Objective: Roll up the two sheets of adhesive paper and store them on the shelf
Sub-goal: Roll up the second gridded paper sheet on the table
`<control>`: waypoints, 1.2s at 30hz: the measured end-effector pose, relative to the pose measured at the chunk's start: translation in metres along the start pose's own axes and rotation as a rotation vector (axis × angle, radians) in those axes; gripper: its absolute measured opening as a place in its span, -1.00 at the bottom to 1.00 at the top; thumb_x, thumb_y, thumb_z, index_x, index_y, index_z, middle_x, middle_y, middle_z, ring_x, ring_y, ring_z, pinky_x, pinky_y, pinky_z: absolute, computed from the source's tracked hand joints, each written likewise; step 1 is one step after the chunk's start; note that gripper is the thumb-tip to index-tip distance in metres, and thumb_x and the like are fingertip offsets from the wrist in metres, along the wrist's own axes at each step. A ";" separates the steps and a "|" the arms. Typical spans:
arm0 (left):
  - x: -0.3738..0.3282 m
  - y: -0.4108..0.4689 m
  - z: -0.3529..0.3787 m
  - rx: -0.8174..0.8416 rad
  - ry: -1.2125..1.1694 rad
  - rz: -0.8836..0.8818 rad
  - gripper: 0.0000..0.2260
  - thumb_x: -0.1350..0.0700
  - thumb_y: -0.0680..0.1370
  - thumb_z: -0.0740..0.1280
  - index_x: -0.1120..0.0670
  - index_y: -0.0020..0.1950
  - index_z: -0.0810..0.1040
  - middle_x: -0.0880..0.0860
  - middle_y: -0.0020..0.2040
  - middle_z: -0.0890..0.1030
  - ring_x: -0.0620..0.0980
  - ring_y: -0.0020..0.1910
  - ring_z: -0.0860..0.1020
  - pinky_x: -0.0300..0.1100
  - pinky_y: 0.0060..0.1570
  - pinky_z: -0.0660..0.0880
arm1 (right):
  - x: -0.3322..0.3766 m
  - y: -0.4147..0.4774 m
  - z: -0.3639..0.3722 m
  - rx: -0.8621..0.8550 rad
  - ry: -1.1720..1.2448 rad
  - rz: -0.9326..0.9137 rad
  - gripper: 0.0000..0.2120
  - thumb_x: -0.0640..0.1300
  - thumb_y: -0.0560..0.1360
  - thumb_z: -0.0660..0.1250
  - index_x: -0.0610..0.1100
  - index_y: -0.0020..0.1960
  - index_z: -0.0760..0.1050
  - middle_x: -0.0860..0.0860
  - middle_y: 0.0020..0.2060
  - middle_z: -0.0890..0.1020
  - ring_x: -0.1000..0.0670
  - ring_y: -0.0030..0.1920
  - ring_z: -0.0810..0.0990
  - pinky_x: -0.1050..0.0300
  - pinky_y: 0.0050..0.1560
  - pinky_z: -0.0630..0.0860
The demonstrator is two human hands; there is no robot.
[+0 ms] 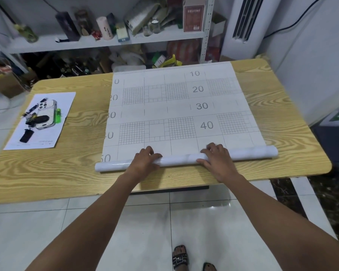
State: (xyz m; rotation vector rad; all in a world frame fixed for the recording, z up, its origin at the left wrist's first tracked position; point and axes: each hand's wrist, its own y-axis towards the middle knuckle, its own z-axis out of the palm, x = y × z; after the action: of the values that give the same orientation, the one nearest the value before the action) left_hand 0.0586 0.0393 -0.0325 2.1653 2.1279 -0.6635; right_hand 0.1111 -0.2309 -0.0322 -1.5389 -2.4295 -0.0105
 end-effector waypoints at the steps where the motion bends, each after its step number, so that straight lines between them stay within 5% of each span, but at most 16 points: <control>1: 0.000 0.000 0.000 0.002 0.023 0.013 -0.66 0.06 0.51 0.31 -0.01 0.29 0.45 0.07 0.11 0.40 0.06 0.08 0.35 -0.20 0.00 0.19 | 0.000 -0.001 0.001 -0.006 -0.005 -0.013 -0.52 0.21 0.53 0.17 -0.05 0.31 0.42 -0.03 0.23 0.43 -0.09 0.20 0.35 0.05 0.23 0.22; 6: 0.003 0.002 0.003 -0.023 0.071 0.050 -0.62 0.06 0.54 0.26 0.02 0.35 0.37 0.08 0.12 0.42 0.06 0.09 0.37 -0.13 0.00 0.26 | -0.001 -0.002 0.001 -0.025 0.034 -0.034 -0.33 0.23 0.35 0.40 -0.11 0.32 0.36 -0.04 0.19 0.46 -0.10 0.15 0.41 0.04 0.20 0.27; 14: 0.005 0.002 0.000 -0.040 0.036 0.024 -0.57 0.07 0.56 0.25 0.04 0.42 0.26 0.05 0.23 0.46 0.06 0.17 0.38 -0.13 0.09 0.28 | -0.002 0.001 0.006 -0.075 0.027 -0.051 -0.48 0.15 0.32 0.47 -0.13 0.13 0.46 -0.05 0.02 0.50 -0.12 -0.01 0.47 0.02 0.07 0.35; 25: 0.007 -0.006 0.002 -0.101 0.099 0.025 -0.70 0.16 0.60 0.15 0.08 0.33 0.36 0.05 0.17 0.54 0.08 0.16 0.38 -0.17 0.01 0.26 | -0.001 0.004 -0.003 -0.021 0.008 -0.058 -0.56 0.17 0.46 0.32 -0.07 0.21 0.45 0.00 0.15 0.45 -0.07 0.11 0.39 0.08 0.13 0.30; 30: 0.003 -0.008 -0.002 -0.052 0.068 0.101 -0.63 0.13 0.57 0.22 0.15 0.37 0.33 0.12 0.32 0.41 0.12 0.23 0.37 -0.17 0.19 0.24 | 0.001 0.007 -0.006 -0.006 -0.013 -0.073 -0.58 0.18 0.52 0.22 -0.05 0.25 0.46 0.01 0.20 0.42 -0.06 0.16 0.35 0.08 0.14 0.26; 34: 0.004 -0.014 -0.001 -0.129 -0.043 0.006 -0.61 0.10 0.51 0.32 0.21 0.29 0.37 0.16 0.11 0.41 0.04 -0.02 0.45 -0.10 0.00 0.41 | 0.003 0.009 -0.008 0.027 -0.086 -0.092 -0.59 0.15 0.58 0.10 -0.04 0.32 0.41 0.03 0.22 0.40 -0.04 0.18 0.34 0.09 0.17 0.28; 36: 0.004 -0.015 0.001 -0.108 0.069 0.090 -0.58 0.22 0.38 0.45 0.27 0.19 0.47 0.26 0.06 0.44 0.22 0.00 0.46 0.05 -0.02 0.41 | 0.004 0.010 -0.009 0.037 -0.087 -0.088 -0.59 0.14 0.59 0.08 -0.05 0.32 0.41 0.02 0.20 0.40 -0.04 0.17 0.35 0.08 0.17 0.29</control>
State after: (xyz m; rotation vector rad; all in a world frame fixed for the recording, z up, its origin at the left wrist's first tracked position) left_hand 0.0441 0.0433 -0.0306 2.2414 2.0312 -0.4623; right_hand 0.1207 -0.2242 -0.0241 -1.4446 -2.5484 0.0853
